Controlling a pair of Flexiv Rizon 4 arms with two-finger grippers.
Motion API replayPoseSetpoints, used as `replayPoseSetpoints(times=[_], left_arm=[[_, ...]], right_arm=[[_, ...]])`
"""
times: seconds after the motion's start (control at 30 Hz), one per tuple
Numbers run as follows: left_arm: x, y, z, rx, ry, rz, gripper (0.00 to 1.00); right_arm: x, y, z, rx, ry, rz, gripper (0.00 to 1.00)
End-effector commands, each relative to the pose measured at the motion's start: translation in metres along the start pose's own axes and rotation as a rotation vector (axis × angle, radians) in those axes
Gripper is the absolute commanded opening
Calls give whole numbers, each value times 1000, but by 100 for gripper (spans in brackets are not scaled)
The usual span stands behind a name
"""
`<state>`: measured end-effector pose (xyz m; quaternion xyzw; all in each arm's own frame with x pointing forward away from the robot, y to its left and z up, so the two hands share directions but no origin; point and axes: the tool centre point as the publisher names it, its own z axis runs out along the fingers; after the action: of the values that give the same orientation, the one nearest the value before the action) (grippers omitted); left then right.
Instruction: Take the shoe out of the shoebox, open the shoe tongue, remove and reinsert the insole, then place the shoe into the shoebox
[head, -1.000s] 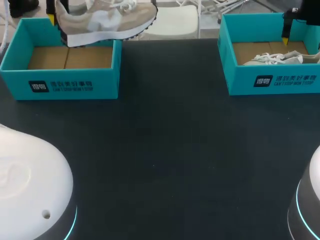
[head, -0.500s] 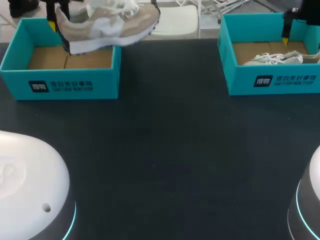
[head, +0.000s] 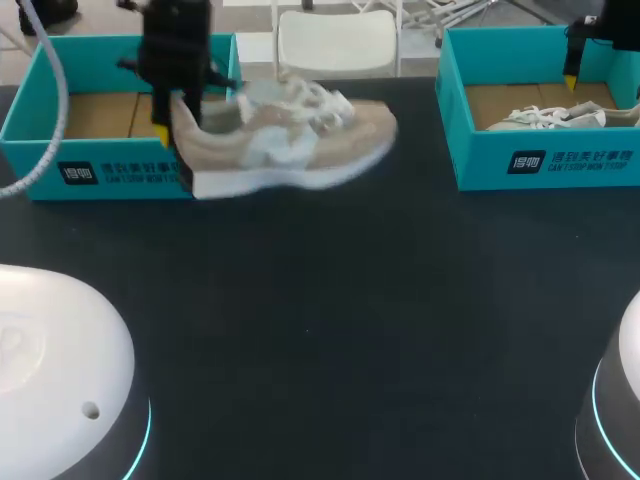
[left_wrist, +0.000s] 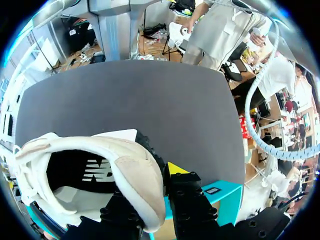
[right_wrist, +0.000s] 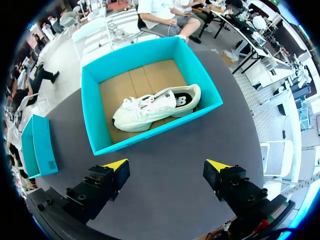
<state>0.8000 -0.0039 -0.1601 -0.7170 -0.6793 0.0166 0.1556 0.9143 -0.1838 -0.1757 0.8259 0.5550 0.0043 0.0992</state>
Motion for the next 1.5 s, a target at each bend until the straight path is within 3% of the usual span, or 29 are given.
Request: replayPoseSetpoints(times=[0.03,0.23,0.53,0.7,1.1,1.3,1.5], left_arm=[[-47,-34,12,-471,43,11,0],[-89,-49,18,-490,6,3,0],[-116,-43,57,-450,-19,12,0],[-119,-36,88,-410,-4,-4,0],[-119,-24,162,-404,59,-4,0],[-119,-19,184,-374,107,-46,0],[-120,-12,198,-281,131,-46,0]], right_arm=[[0,-1,0,-2,0,1,100],[0,-1,0,-2,0,1,100],[0,-1,0,-2,0,1,100],[0,-1,0,-2,0,1,100],[0,-1,0,-2,0,1,100],[0,-1,0,-2,0,1,100],[0,-1,0,-2,0,1,100]])
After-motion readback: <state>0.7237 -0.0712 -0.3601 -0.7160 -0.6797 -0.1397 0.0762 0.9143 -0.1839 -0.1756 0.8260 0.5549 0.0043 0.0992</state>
